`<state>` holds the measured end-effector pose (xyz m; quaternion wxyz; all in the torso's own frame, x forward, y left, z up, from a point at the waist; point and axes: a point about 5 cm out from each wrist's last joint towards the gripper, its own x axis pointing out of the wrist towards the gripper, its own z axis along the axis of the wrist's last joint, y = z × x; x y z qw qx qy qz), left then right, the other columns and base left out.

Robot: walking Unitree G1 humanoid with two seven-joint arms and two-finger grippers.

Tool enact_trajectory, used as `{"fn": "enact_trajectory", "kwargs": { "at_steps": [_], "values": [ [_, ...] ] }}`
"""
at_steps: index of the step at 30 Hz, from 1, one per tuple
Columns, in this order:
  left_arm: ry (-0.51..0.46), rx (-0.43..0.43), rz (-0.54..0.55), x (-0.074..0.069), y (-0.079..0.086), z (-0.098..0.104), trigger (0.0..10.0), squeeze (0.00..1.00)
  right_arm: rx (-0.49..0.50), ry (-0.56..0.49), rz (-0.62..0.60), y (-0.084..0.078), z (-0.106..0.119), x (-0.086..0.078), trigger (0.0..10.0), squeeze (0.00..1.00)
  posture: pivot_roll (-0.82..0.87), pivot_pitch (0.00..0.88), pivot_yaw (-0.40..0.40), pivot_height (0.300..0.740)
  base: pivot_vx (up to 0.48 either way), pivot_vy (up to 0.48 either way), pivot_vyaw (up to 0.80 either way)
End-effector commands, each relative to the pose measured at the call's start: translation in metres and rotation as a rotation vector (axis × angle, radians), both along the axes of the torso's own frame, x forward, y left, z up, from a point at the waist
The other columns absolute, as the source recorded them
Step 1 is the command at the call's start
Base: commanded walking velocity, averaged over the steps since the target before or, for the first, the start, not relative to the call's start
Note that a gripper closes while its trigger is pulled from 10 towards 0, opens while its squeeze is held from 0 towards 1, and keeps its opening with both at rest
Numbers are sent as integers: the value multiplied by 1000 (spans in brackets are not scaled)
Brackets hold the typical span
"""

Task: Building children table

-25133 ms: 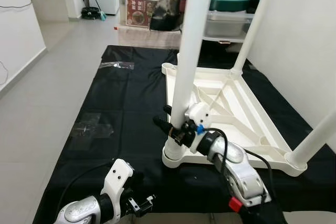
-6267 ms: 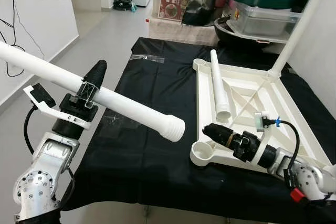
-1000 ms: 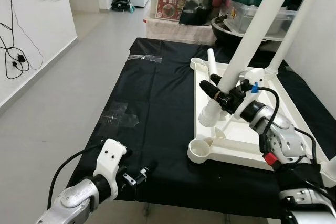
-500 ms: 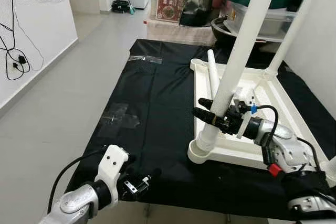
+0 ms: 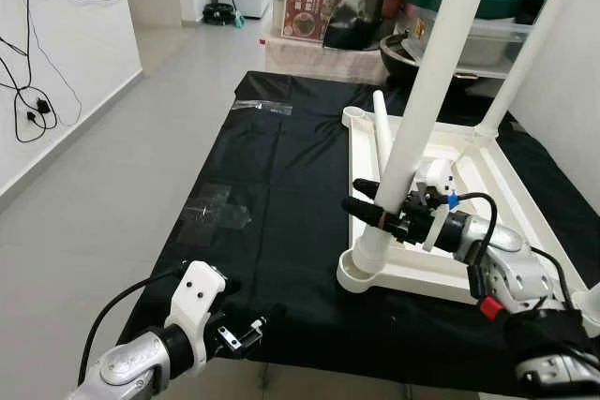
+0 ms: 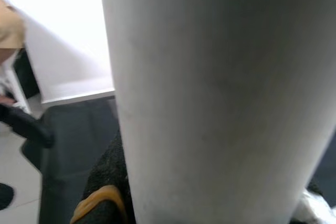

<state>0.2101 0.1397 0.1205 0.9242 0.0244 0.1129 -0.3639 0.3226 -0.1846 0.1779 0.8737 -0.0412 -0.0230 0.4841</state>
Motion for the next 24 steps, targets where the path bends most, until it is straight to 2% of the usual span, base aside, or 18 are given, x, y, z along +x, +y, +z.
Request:
{"fn": "enact_trajectory", "kwargs": {
  "at_steps": [1,15,20,24],
  "values": [
    [-4,3,-2,1,0,0,10000,0,-17,30,22,3,-11,-5,0,0,96,0,-94,740,0,0,0],
    [-9,-9,-9,3,-2,2,10000,0,13,35,20,10,-18,-7,0,0,96,0,-95,740,0,0,0],
    [-8,-32,-6,4,-1,4,10000,0,37,51,9,10,-21,-4,0,0,87,0,-92,740,0,0,0],
    [-12,-41,-8,6,-2,6,10000,0,62,81,30,16,-26,0,0,0,90,0,-90,740,0,0,0]
  ]
}}
